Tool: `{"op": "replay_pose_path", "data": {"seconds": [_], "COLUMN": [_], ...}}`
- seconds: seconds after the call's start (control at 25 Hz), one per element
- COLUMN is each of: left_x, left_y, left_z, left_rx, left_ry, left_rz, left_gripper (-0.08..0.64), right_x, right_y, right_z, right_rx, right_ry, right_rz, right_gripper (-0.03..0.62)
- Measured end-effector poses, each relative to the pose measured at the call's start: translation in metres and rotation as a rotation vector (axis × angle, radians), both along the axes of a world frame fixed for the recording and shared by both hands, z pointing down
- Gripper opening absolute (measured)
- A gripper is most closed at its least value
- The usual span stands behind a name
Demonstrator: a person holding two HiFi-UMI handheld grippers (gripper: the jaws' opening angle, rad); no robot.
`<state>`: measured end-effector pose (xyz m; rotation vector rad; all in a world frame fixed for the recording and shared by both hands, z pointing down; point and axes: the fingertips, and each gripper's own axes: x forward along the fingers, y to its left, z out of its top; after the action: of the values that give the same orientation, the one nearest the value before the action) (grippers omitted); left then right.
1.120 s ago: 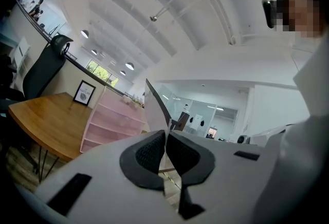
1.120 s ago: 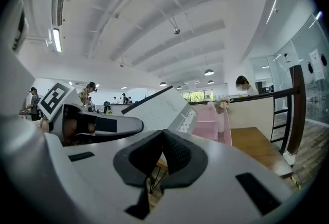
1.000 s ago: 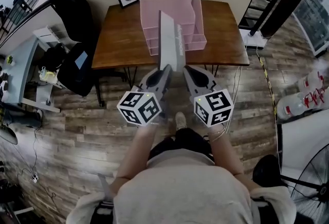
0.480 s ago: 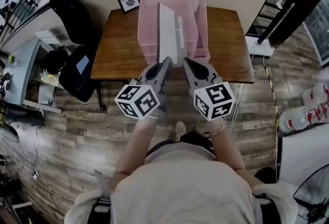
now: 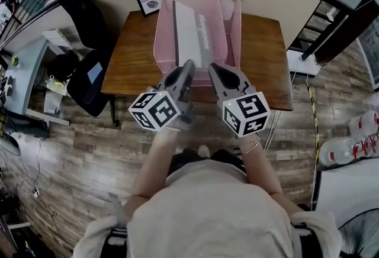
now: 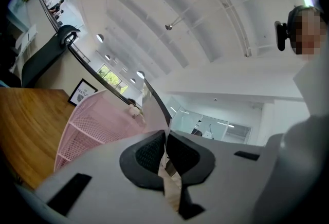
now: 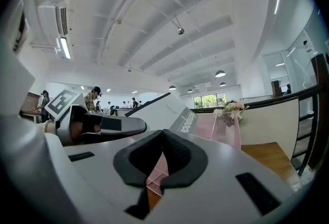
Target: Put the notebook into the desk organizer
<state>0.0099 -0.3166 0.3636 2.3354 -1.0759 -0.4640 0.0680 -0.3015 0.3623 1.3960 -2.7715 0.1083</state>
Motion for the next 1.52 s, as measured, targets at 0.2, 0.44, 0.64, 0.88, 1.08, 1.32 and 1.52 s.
{"op": "replay_pose_path", "data": {"seconds": [0.2,0.44,0.64,0.88,1.08,1.32,1.52], "left_x": [0.007,0.008,0.006,0.008,0.003,-0.002,0.002], "left_y": [-0.012,-0.027,-0.038,-0.044,-0.048,-0.048,-0.044], "left_z": [0.008,0.019,0.025,0.030,0.036,0.045,0.054], "left_rx": [-0.039,-0.079,-0.125,-0.161,-0.223,-0.288,-0.340], "left_ry": [0.058,0.090,0.135,0.178,0.273,0.308,0.264], "left_rz": [0.002,0.019,0.050,0.116,0.134,0.130,0.159], "left_gripper": [0.025,0.025,0.029,0.046,0.049,0.055,0.064], "right_x": [-0.001,-0.002,-0.001,-0.008,-0.012,-0.014,-0.016], "right_y": [-0.009,-0.016,-0.028,-0.036,-0.040,-0.040,-0.039], "right_z": [0.006,0.014,0.016,0.015,0.022,0.028,0.033], "right_rx": [-0.017,-0.032,-0.044,-0.060,-0.078,-0.099,-0.110], "right_ry": [-0.003,-0.002,-0.006,-0.011,-0.015,-0.007,-0.001], "right_rz": [-0.014,-0.004,0.032,0.058,0.079,0.094,0.094], "right_gripper": [0.009,0.009,0.009,0.009,0.009,0.009,0.009]}}
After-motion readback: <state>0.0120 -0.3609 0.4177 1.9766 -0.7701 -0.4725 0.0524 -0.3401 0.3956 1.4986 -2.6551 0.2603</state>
